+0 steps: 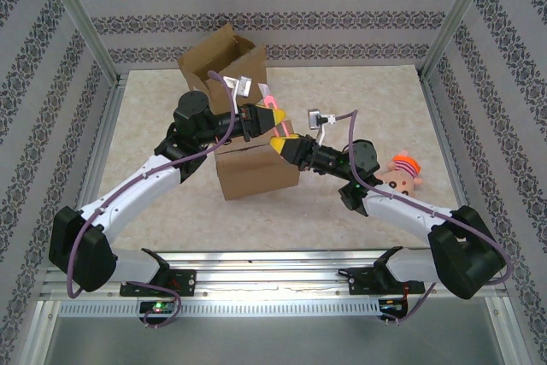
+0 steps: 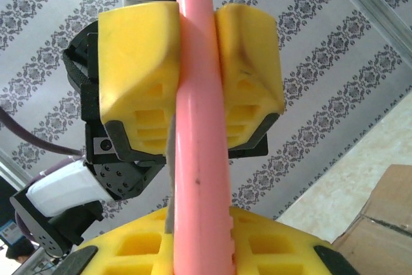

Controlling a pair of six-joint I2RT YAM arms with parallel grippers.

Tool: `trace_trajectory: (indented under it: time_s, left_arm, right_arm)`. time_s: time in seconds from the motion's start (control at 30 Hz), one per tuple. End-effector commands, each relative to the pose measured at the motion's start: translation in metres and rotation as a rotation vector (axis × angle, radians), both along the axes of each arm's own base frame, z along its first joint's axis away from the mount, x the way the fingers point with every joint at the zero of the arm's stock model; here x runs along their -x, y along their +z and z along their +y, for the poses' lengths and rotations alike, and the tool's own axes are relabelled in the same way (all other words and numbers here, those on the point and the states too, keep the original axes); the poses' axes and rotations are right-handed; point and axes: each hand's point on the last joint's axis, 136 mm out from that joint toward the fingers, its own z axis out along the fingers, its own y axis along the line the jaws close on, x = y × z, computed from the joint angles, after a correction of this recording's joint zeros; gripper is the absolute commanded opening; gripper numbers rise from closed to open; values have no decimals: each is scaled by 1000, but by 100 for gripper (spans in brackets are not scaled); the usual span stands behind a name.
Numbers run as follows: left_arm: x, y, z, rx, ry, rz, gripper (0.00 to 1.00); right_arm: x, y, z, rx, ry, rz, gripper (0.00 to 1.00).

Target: Unpack the express box

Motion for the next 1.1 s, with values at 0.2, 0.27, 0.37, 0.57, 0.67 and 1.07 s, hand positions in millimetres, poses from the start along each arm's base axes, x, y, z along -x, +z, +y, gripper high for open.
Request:
trace_trajectory:
  time_s: [0.2, 0.27, 0.37, 0.57, 0.67, 1.07]
  left_arm:
    - [8, 1, -3, 8, -29, -52, 0]
    - [9, 2, -3, 10, -30, -53, 0]
    - [9, 1, -3, 8, -29, -54, 0]
    - [7, -2, 2, -20, -13, -53, 31]
    - [3, -5, 16, -66, 47, -45, 69]
    - [-4, -70, 136, -529, 613, 194, 97]
  right_arm:
    - [-12, 11, -7, -83, -72, 8, 19]
    - [-13, 11, -7, -87, -73, 8, 13]
    - [-15, 11, -9, -96, -83, 16, 0]
    - [-22, 5, -19, -97, -152, 57, 0]
    - [-25, -1, -34, -81, -189, 93, 0]
    - [-38, -71, -122, 232, -487, 219, 0]
